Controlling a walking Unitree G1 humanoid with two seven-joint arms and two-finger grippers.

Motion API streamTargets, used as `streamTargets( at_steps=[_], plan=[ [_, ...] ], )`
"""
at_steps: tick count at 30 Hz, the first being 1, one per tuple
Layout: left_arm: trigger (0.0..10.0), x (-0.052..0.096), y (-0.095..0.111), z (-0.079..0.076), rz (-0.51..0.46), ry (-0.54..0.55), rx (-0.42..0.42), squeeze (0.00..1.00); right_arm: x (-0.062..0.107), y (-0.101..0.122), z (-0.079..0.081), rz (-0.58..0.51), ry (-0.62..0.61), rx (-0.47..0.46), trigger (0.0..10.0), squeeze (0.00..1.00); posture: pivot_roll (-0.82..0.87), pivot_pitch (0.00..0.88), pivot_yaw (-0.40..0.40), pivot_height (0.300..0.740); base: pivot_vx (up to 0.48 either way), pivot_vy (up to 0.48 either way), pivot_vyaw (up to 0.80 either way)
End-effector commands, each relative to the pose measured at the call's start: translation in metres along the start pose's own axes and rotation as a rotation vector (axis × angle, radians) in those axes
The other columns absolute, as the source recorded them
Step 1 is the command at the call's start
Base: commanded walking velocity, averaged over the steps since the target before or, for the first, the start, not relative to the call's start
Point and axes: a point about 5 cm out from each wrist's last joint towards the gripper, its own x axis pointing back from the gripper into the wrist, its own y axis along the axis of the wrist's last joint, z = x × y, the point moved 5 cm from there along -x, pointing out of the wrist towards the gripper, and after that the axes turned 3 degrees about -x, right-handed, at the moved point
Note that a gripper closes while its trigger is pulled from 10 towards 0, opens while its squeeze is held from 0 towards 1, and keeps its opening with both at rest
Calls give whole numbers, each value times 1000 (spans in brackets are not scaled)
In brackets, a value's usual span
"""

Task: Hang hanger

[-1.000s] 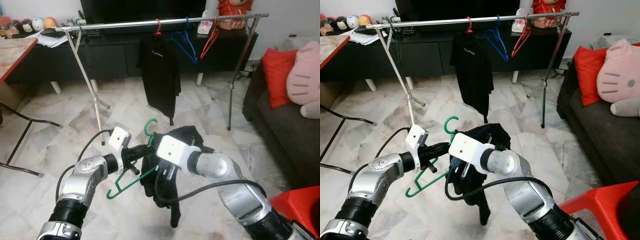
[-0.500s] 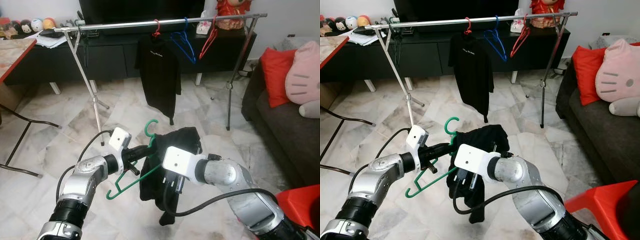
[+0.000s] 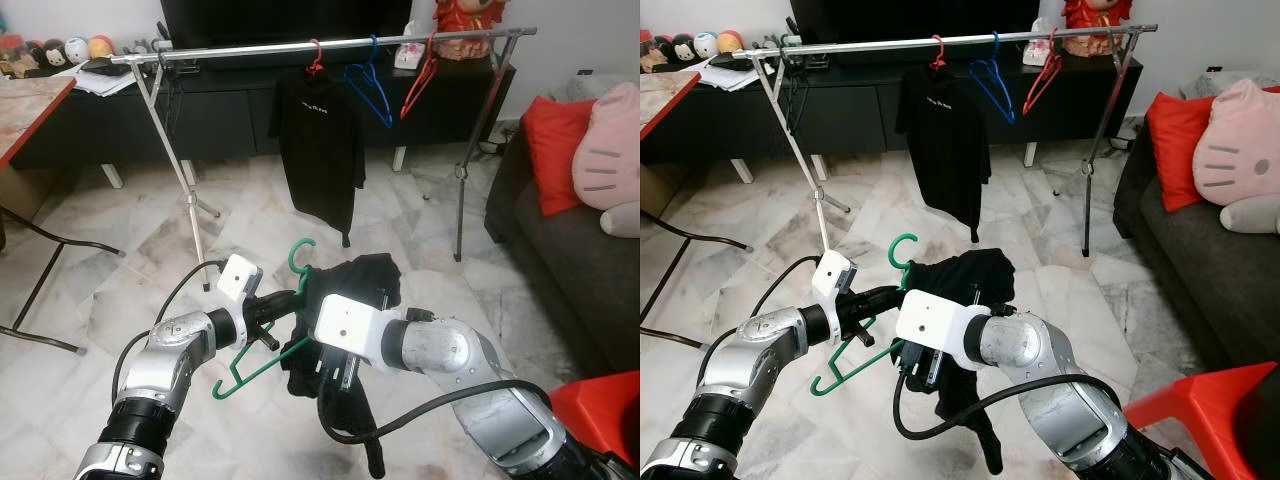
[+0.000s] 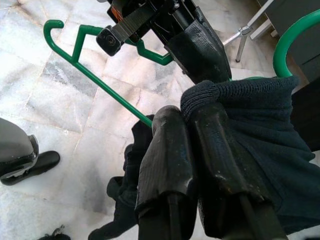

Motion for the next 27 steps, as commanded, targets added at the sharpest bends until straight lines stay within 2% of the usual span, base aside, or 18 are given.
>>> streamTargets(
  at_steps=[1, 7, 8, 9, 10, 14, 16, 20, 27],
  plan=[
    [10000, 1, 13, 4, -38, 14, -18, 0, -2, 6, 7, -20, 34, 17, 10000, 0, -42, 43, 41, 740, 0, 0, 0],
    [10000, 0, 13, 3, -40, 12, -18, 0, -3, 4, 3, -12, 17, 15, 10000, 0, -44, 36, 38, 740, 0, 0, 0],
    [10000, 0, 13, 3, -41, 12, -18, 0, -3, 4, 3, -10, 16, 17, 10000, 55, -44, 36, 38, 740, 0, 0, 0],
    [10000, -1, 14, 3, -46, 11, -17, 0, -3, 3, 3, -7, 16, 21, 10000, 200, -45, 33, 36, 740, 0, 0, 0],
    [10000, -1, 14, 3, -49, 9, -17, 0, -3, 3, 3, -6, 17, 23, 10000, 239, -45, 33, 36, 740, 0, 0, 0],
    [10000, 0, 20, 1, -84, -10, -3, 0, -3, 3, 3, -4, 18, 25, 10000, 239, -44, 31, 34, 740, 0, 0, 0],
    [10000, 0, 24, -7, -105, -61, 12, 0, -3, 3, 4, -3, 19, 27, 10000, 235, -45, 30, 33, 740, 0, 0, 0],
    [10000, 2, 25, -17, -105, -133, 16, 0, -4, 3, 3, -4, 17, 28, 10000, 235, -47, 31, 32, 740, 0, 0, 0],
    [10000, 4, 26, -26, -97, -195, 11, 0, -4, 3, 3, -3, 18, 28, 10000, 235, -45, 36, 32, 740, 0, 0, 0]
  ],
)
